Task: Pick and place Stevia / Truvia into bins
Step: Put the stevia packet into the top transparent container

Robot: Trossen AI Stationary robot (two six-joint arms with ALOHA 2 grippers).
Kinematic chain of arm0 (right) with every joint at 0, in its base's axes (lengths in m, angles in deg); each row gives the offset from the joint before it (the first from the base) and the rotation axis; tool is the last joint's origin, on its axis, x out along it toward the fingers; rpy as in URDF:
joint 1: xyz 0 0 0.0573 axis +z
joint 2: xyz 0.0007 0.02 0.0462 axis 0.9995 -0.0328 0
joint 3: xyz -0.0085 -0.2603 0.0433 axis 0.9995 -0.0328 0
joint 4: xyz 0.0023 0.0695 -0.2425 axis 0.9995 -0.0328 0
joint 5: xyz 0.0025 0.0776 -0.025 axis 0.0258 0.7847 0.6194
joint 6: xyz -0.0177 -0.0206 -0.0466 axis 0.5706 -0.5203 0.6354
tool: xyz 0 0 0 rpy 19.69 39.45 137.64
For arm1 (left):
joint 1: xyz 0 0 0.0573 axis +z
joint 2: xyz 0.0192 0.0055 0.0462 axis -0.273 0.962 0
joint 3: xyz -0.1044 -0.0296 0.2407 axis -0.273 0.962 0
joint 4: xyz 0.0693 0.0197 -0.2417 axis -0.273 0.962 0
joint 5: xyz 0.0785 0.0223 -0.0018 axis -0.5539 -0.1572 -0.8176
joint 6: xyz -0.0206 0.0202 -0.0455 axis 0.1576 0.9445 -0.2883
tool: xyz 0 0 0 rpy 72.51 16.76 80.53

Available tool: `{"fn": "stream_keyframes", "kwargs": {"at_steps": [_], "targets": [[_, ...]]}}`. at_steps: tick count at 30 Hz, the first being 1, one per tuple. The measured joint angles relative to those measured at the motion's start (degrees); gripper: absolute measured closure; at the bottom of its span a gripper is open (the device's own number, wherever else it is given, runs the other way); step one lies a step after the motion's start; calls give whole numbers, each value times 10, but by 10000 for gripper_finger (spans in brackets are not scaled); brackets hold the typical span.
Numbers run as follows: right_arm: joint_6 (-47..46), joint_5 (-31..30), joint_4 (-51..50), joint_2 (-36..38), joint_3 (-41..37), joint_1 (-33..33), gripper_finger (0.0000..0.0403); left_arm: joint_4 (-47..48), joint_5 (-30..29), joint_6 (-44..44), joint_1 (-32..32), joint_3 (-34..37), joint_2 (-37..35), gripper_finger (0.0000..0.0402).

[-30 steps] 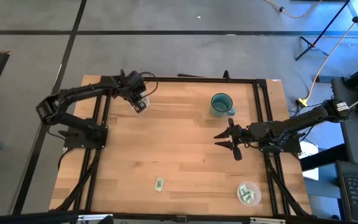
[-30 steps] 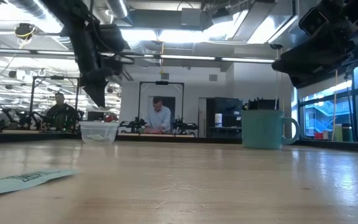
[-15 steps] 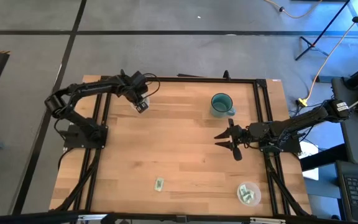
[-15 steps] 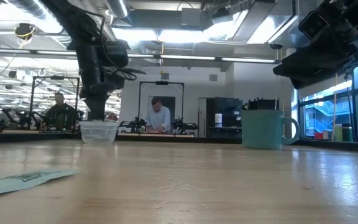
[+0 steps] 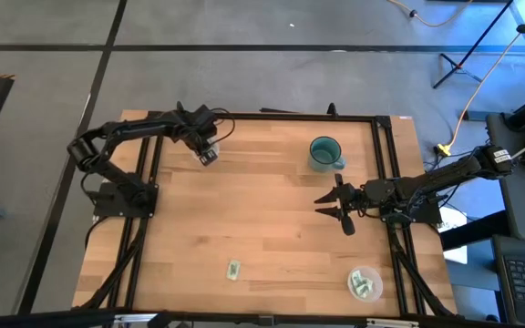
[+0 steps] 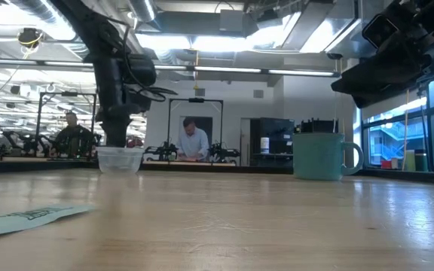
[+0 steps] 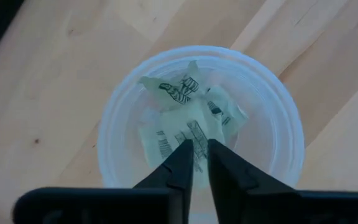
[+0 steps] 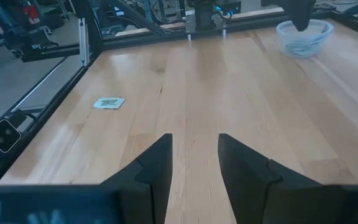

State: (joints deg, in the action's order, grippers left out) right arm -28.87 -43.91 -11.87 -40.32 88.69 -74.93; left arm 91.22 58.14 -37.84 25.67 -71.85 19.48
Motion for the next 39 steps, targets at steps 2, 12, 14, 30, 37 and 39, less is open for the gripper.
{"fn": "stream_keyframes", "kwargs": {"at_steps": [2, 12, 14, 30, 37, 39], "targets": [[0, 0, 0, 0, 0, 0, 270, 0, 0, 0, -1, 0, -11, 345], [0, 0, -1, 0, 0, 0, 270, -3, 151, -11, -47, -1, -144, 297], [0, 0, -1, 0, 0, 0, 270, -11, 218, -17, -81, -1, -170, 294], [1, 0, -1, 0, 0, 0, 270, -308, 136, -61, -583, -1, -112, 297], [2, 0, -1, 0, 0, 0, 270, -376, 28, -111, -689, -1, -3, 297], [2, 0, -1, 0, 0, 0, 270, -392, 12, -120, -702, -1, 28, 297]]}}
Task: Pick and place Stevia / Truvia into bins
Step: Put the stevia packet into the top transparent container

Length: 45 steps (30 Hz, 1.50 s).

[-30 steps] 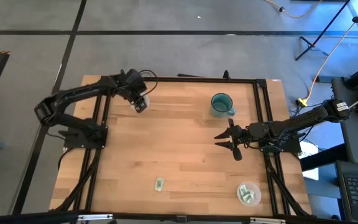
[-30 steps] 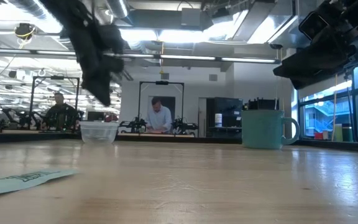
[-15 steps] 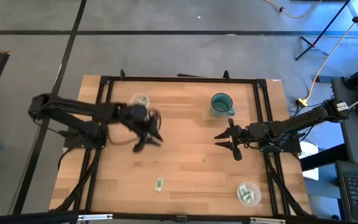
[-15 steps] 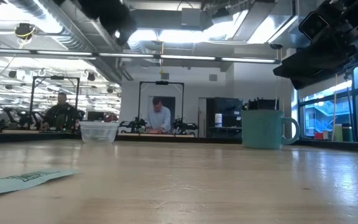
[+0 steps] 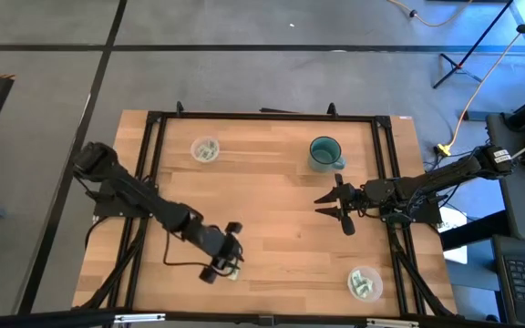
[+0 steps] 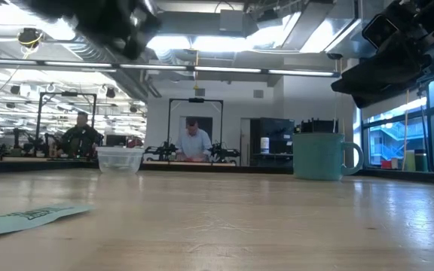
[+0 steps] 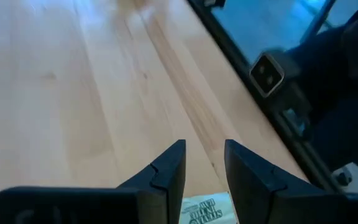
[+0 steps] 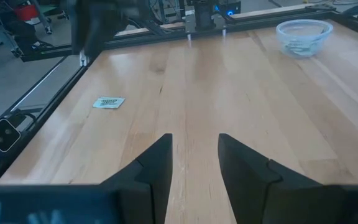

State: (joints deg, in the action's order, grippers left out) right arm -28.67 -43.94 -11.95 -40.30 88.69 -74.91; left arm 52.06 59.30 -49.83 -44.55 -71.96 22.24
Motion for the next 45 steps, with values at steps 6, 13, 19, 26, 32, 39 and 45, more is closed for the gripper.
{"fn": "stream_keyframes", "kwargs": {"at_steps": [6, 13, 19, 26, 32, 39, 45], "targets": [[1, 0, 0, 0, 0, 0, 270, -20, -9, -23, -21, 0, 67, 297], [4, 0, 1, 0, 0, 0, 270, -12, -9, -62, -36, 0, 99, 317], [4, 0, 1, 0, 0, 0, 270, -11, -29, -71, -46, 0, 99, 333], [8, 0, 1, 0, 0, 0, 270, 1, -55, -54, -50, 0, 119, 324], [17, 0, 1, 0, 0, 0, 270, 2, -56, -56, -50, 0, 145, 312], [17, 0, 1, 0, 0, 0, 270, -3, -65, -56, -49, -1, 165, 314], [17, 0, 1, 0, 0, 0, 270, -9, -63, -56, -49, -3, 181, 325]]}}
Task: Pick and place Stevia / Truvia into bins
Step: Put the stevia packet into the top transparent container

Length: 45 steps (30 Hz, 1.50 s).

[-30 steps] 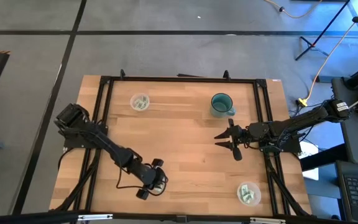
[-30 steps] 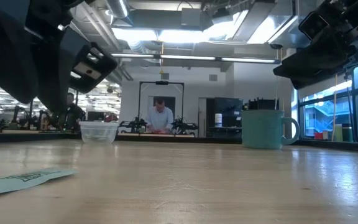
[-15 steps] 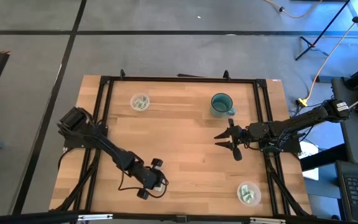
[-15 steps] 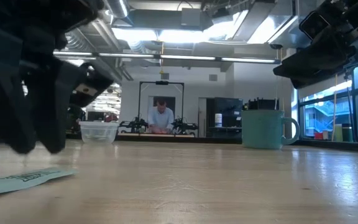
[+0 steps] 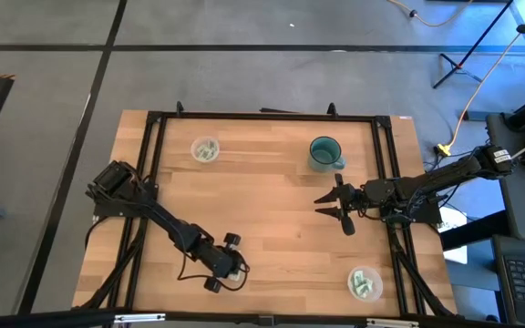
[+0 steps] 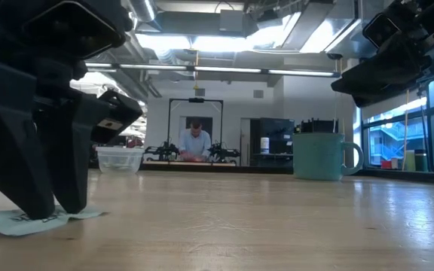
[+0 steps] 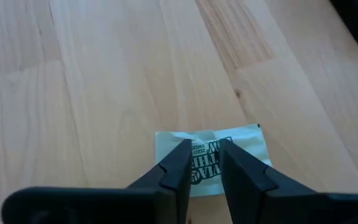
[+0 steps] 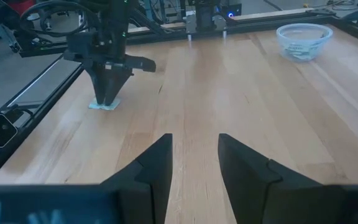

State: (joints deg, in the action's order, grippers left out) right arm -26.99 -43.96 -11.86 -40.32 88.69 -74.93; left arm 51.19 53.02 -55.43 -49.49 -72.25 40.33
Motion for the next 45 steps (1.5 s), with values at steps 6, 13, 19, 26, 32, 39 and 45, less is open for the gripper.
{"fn": "stream_keyframes", "kwargs": {"at_steps": [6, 13, 19, 26, 32, 39, 45], "targets": [[0, 0, 0, 0, 0, 0, 270, 4, 0, 0, 0, 1, 1, 341], [0, 0, 0, 0, 0, 0, 270, 4, 3, 0, 0, 1, 2, 348], [0, 0, 0, 0, 0, 0, 270, 4, 3, 0, 1, 4, -13, 348], [1, 0, 0, 0, 0, 0, 270, -1, -7, 0, 1, 5, -33, 360], [1, 0, -1, 0, 0, 0, 270, -2, -1, 0, 1, 5, -33, 398], [1, 0, -1, 0, 0, 0, 270, -5, 7, 0, 1, 5, -34, 372], [1, 0, -1, 0, 0, 0, 270, 2, 6, 0, 1, 4, -35, 337]]}}
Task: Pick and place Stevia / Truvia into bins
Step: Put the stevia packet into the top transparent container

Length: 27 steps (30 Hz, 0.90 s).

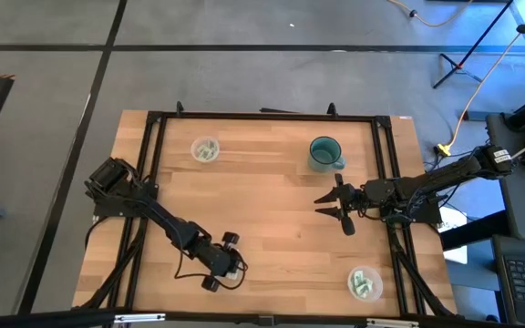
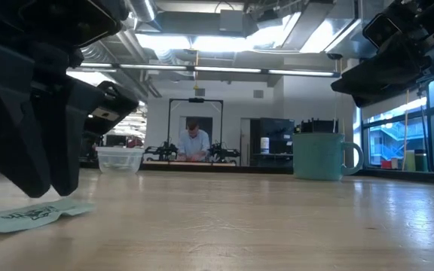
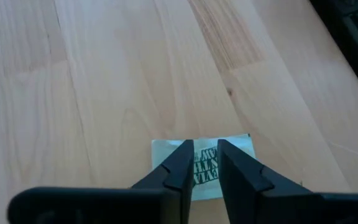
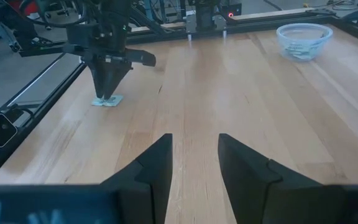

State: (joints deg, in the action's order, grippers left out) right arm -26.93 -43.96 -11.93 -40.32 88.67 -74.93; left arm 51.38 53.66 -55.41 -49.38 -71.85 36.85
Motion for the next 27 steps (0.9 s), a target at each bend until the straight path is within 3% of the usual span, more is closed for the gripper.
{"fn": "stream_keyframes", "kwargs": {"at_steps": [11, 27], "targets": [[0, 0, 0, 0, 0, 0, 270, 1, -1, 0, 0, -3, 23, 333], [1, 0, 0, 0, 0, 0, 270, 8, 0, 0, 0, -2, 20, 397]]}}
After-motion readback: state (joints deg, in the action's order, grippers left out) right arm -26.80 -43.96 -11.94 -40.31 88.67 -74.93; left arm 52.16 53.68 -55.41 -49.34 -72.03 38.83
